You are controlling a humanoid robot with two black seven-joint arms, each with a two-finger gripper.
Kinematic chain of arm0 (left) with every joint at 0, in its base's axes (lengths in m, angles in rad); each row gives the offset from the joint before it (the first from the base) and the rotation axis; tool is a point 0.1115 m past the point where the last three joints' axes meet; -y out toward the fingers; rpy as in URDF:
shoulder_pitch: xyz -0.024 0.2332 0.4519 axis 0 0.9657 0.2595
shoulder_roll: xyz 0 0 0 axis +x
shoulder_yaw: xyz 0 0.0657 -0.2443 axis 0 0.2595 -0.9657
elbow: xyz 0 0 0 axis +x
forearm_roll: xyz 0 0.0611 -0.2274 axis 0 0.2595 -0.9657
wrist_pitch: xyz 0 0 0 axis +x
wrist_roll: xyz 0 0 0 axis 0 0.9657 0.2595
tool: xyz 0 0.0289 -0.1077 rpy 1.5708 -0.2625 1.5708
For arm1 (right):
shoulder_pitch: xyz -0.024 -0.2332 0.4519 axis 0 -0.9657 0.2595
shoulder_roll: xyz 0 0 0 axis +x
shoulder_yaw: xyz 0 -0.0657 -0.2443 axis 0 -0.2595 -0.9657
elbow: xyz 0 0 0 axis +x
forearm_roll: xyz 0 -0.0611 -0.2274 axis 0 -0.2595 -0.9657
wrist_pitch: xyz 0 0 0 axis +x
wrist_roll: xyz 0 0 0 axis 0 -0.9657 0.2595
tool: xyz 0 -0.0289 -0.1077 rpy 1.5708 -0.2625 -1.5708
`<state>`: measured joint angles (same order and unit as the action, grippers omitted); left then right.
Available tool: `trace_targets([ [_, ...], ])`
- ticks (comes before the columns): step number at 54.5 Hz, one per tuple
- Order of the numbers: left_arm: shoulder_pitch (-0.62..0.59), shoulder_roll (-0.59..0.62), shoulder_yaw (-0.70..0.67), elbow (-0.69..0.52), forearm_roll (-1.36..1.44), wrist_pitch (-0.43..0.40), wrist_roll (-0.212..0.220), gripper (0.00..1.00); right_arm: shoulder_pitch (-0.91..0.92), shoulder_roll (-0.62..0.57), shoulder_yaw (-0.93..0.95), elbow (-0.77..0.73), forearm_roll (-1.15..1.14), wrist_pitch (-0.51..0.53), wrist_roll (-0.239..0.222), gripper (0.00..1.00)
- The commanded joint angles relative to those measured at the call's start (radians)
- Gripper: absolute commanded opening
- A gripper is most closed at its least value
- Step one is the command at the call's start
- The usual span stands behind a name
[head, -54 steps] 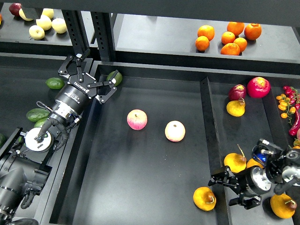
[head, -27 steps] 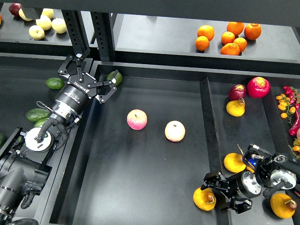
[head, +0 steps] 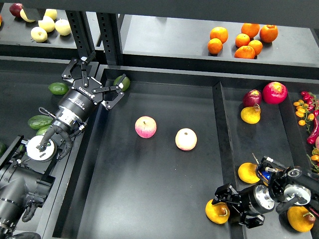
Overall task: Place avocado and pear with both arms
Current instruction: 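Close the right gripper on the yellow pear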
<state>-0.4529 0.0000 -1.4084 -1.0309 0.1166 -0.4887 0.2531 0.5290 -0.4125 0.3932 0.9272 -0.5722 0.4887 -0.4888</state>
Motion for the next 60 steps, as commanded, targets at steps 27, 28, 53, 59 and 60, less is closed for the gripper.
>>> trace_targets([
  [27,0.005,0.000,0.000,-0.011,0.000,0.000,0.000,1.00,-0.037,0.060,0.157,-0.014,-0.003,0.000,0.000,0.06],
  [28,0.005,0.000,0.000,-0.011,0.000,0.000,0.000,1.00,-0.037,0.063,0.165,-0.014,0.000,0.000,0.000,0.05],
  [53,0.005,0.000,0.000,-0.009,0.000,0.000,0.000,1.00,-0.026,0.063,0.256,0.018,0.146,0.000,0.000,0.03],
  [59,0.007,0.000,0.000,-0.009,0.000,0.000,0.000,1.00,-0.023,0.049,0.285,0.035,0.195,0.000,0.000,0.03],
  [60,0.007,0.000,0.000,-0.009,0.000,0.000,0.000,1.00,-0.020,0.026,0.289,0.045,0.221,0.000,0.000,0.03],
])
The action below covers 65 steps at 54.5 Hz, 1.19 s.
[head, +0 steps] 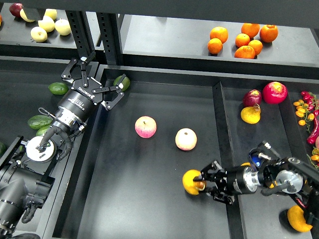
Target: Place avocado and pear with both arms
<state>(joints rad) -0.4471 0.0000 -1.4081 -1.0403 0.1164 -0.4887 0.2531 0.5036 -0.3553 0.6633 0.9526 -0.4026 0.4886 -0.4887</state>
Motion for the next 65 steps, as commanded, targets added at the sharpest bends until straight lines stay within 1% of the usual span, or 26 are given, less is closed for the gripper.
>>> trace_targets([
  [1,0.001,0.000,0.000,0.000,0.000,0.000,0.000,1.00,0.007,-0.040,0.019,0.023,0.060,0.000,0.000,0.03],
  [10,0.001,0.000,0.000,-0.001,0.000,0.000,0.000,1.00,0.029,-0.155,-0.001,0.034,0.154,0.000,0.000,0.03],
  [24,0.007,0.000,0.000,-0.001,0.000,0.000,0.000,1.00,0.023,-0.382,-0.079,0.055,0.301,0.000,0.000,0.04],
  [32,0.013,0.000,0.000,-0.003,0.000,0.000,0.000,1.00,0.009,-0.467,-0.116,0.064,0.338,0.000,0.000,0.04],
  [40,0.018,0.000,0.000,-0.012,0.000,0.000,0.000,1.00,-0.030,-0.478,-0.142,0.057,0.334,0.000,0.000,0.04],
  [54,0.028,0.000,0.000,-0.018,0.000,0.000,0.000,1.00,-0.094,-0.458,-0.142,0.052,0.323,0.000,0.000,0.04],
  [60,0.031,0.000,0.000,-0.029,0.000,0.000,0.002,1.00,-0.137,-0.418,-0.139,0.018,0.311,0.000,0.000,0.05],
  [65,0.031,0.000,0.000,-0.030,0.000,0.000,0.002,1.00,-0.172,-0.375,-0.122,-0.017,0.255,0.000,0.000,0.05],
])
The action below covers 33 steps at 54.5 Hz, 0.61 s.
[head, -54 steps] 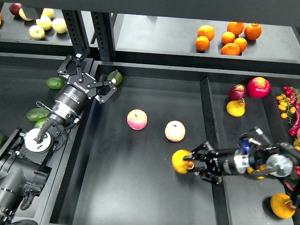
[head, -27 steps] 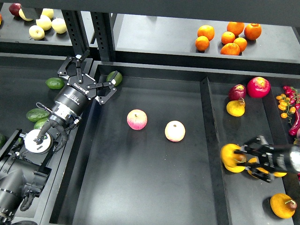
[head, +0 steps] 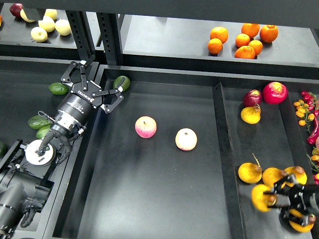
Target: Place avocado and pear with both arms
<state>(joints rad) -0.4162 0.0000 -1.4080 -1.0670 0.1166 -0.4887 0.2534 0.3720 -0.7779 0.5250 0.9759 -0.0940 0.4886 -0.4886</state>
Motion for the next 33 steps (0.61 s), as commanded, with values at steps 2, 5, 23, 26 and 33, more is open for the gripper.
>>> trace_targets([
  [2,0.000,0.000,0.000,-0.004,0.000,0.000,0.001,1.00,-0.048,0.060,0.023,-0.051,-0.069,0.000,0.000,0.05],
  [5,0.002,0.000,0.000,-0.004,0.000,0.000,0.001,1.00,-0.061,0.080,0.039,-0.071,-0.092,0.000,0.000,0.05],
  [23,0.002,0.000,0.001,-0.004,0.000,0.000,0.003,1.00,-0.084,0.108,0.067,-0.102,-0.105,0.000,0.000,0.06],
  [26,0.002,0.000,0.001,-0.004,0.000,0.000,0.003,1.00,-0.084,0.108,0.067,-0.103,-0.105,0.000,0.000,0.07],
  [33,0.002,0.000,0.001,-0.004,0.000,0.000,0.003,1.00,-0.084,0.108,0.067,-0.103,-0.105,0.000,0.000,0.16],
])
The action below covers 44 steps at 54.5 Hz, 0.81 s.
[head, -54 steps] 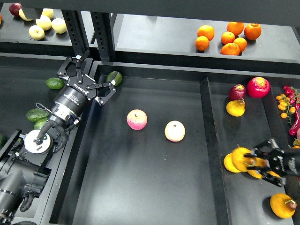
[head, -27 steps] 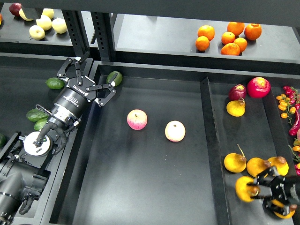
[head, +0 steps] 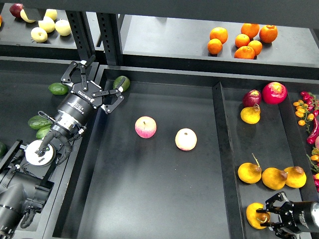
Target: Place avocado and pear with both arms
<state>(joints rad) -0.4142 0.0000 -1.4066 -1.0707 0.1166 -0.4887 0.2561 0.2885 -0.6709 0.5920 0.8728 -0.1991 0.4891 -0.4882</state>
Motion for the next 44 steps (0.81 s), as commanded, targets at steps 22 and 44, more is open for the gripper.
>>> trace_targets([
  [22,0.000,0.000,0.000,0.002,0.000,0.000,-0.001,1.00,0.006,-0.078,-0.001,0.064,-0.002,0.000,-0.001,0.73],
  [44,0.005,0.000,-0.002,0.003,0.000,0.000,-0.001,1.00,0.017,-0.148,0.003,0.175,0.095,0.000,-0.001,0.86],
])
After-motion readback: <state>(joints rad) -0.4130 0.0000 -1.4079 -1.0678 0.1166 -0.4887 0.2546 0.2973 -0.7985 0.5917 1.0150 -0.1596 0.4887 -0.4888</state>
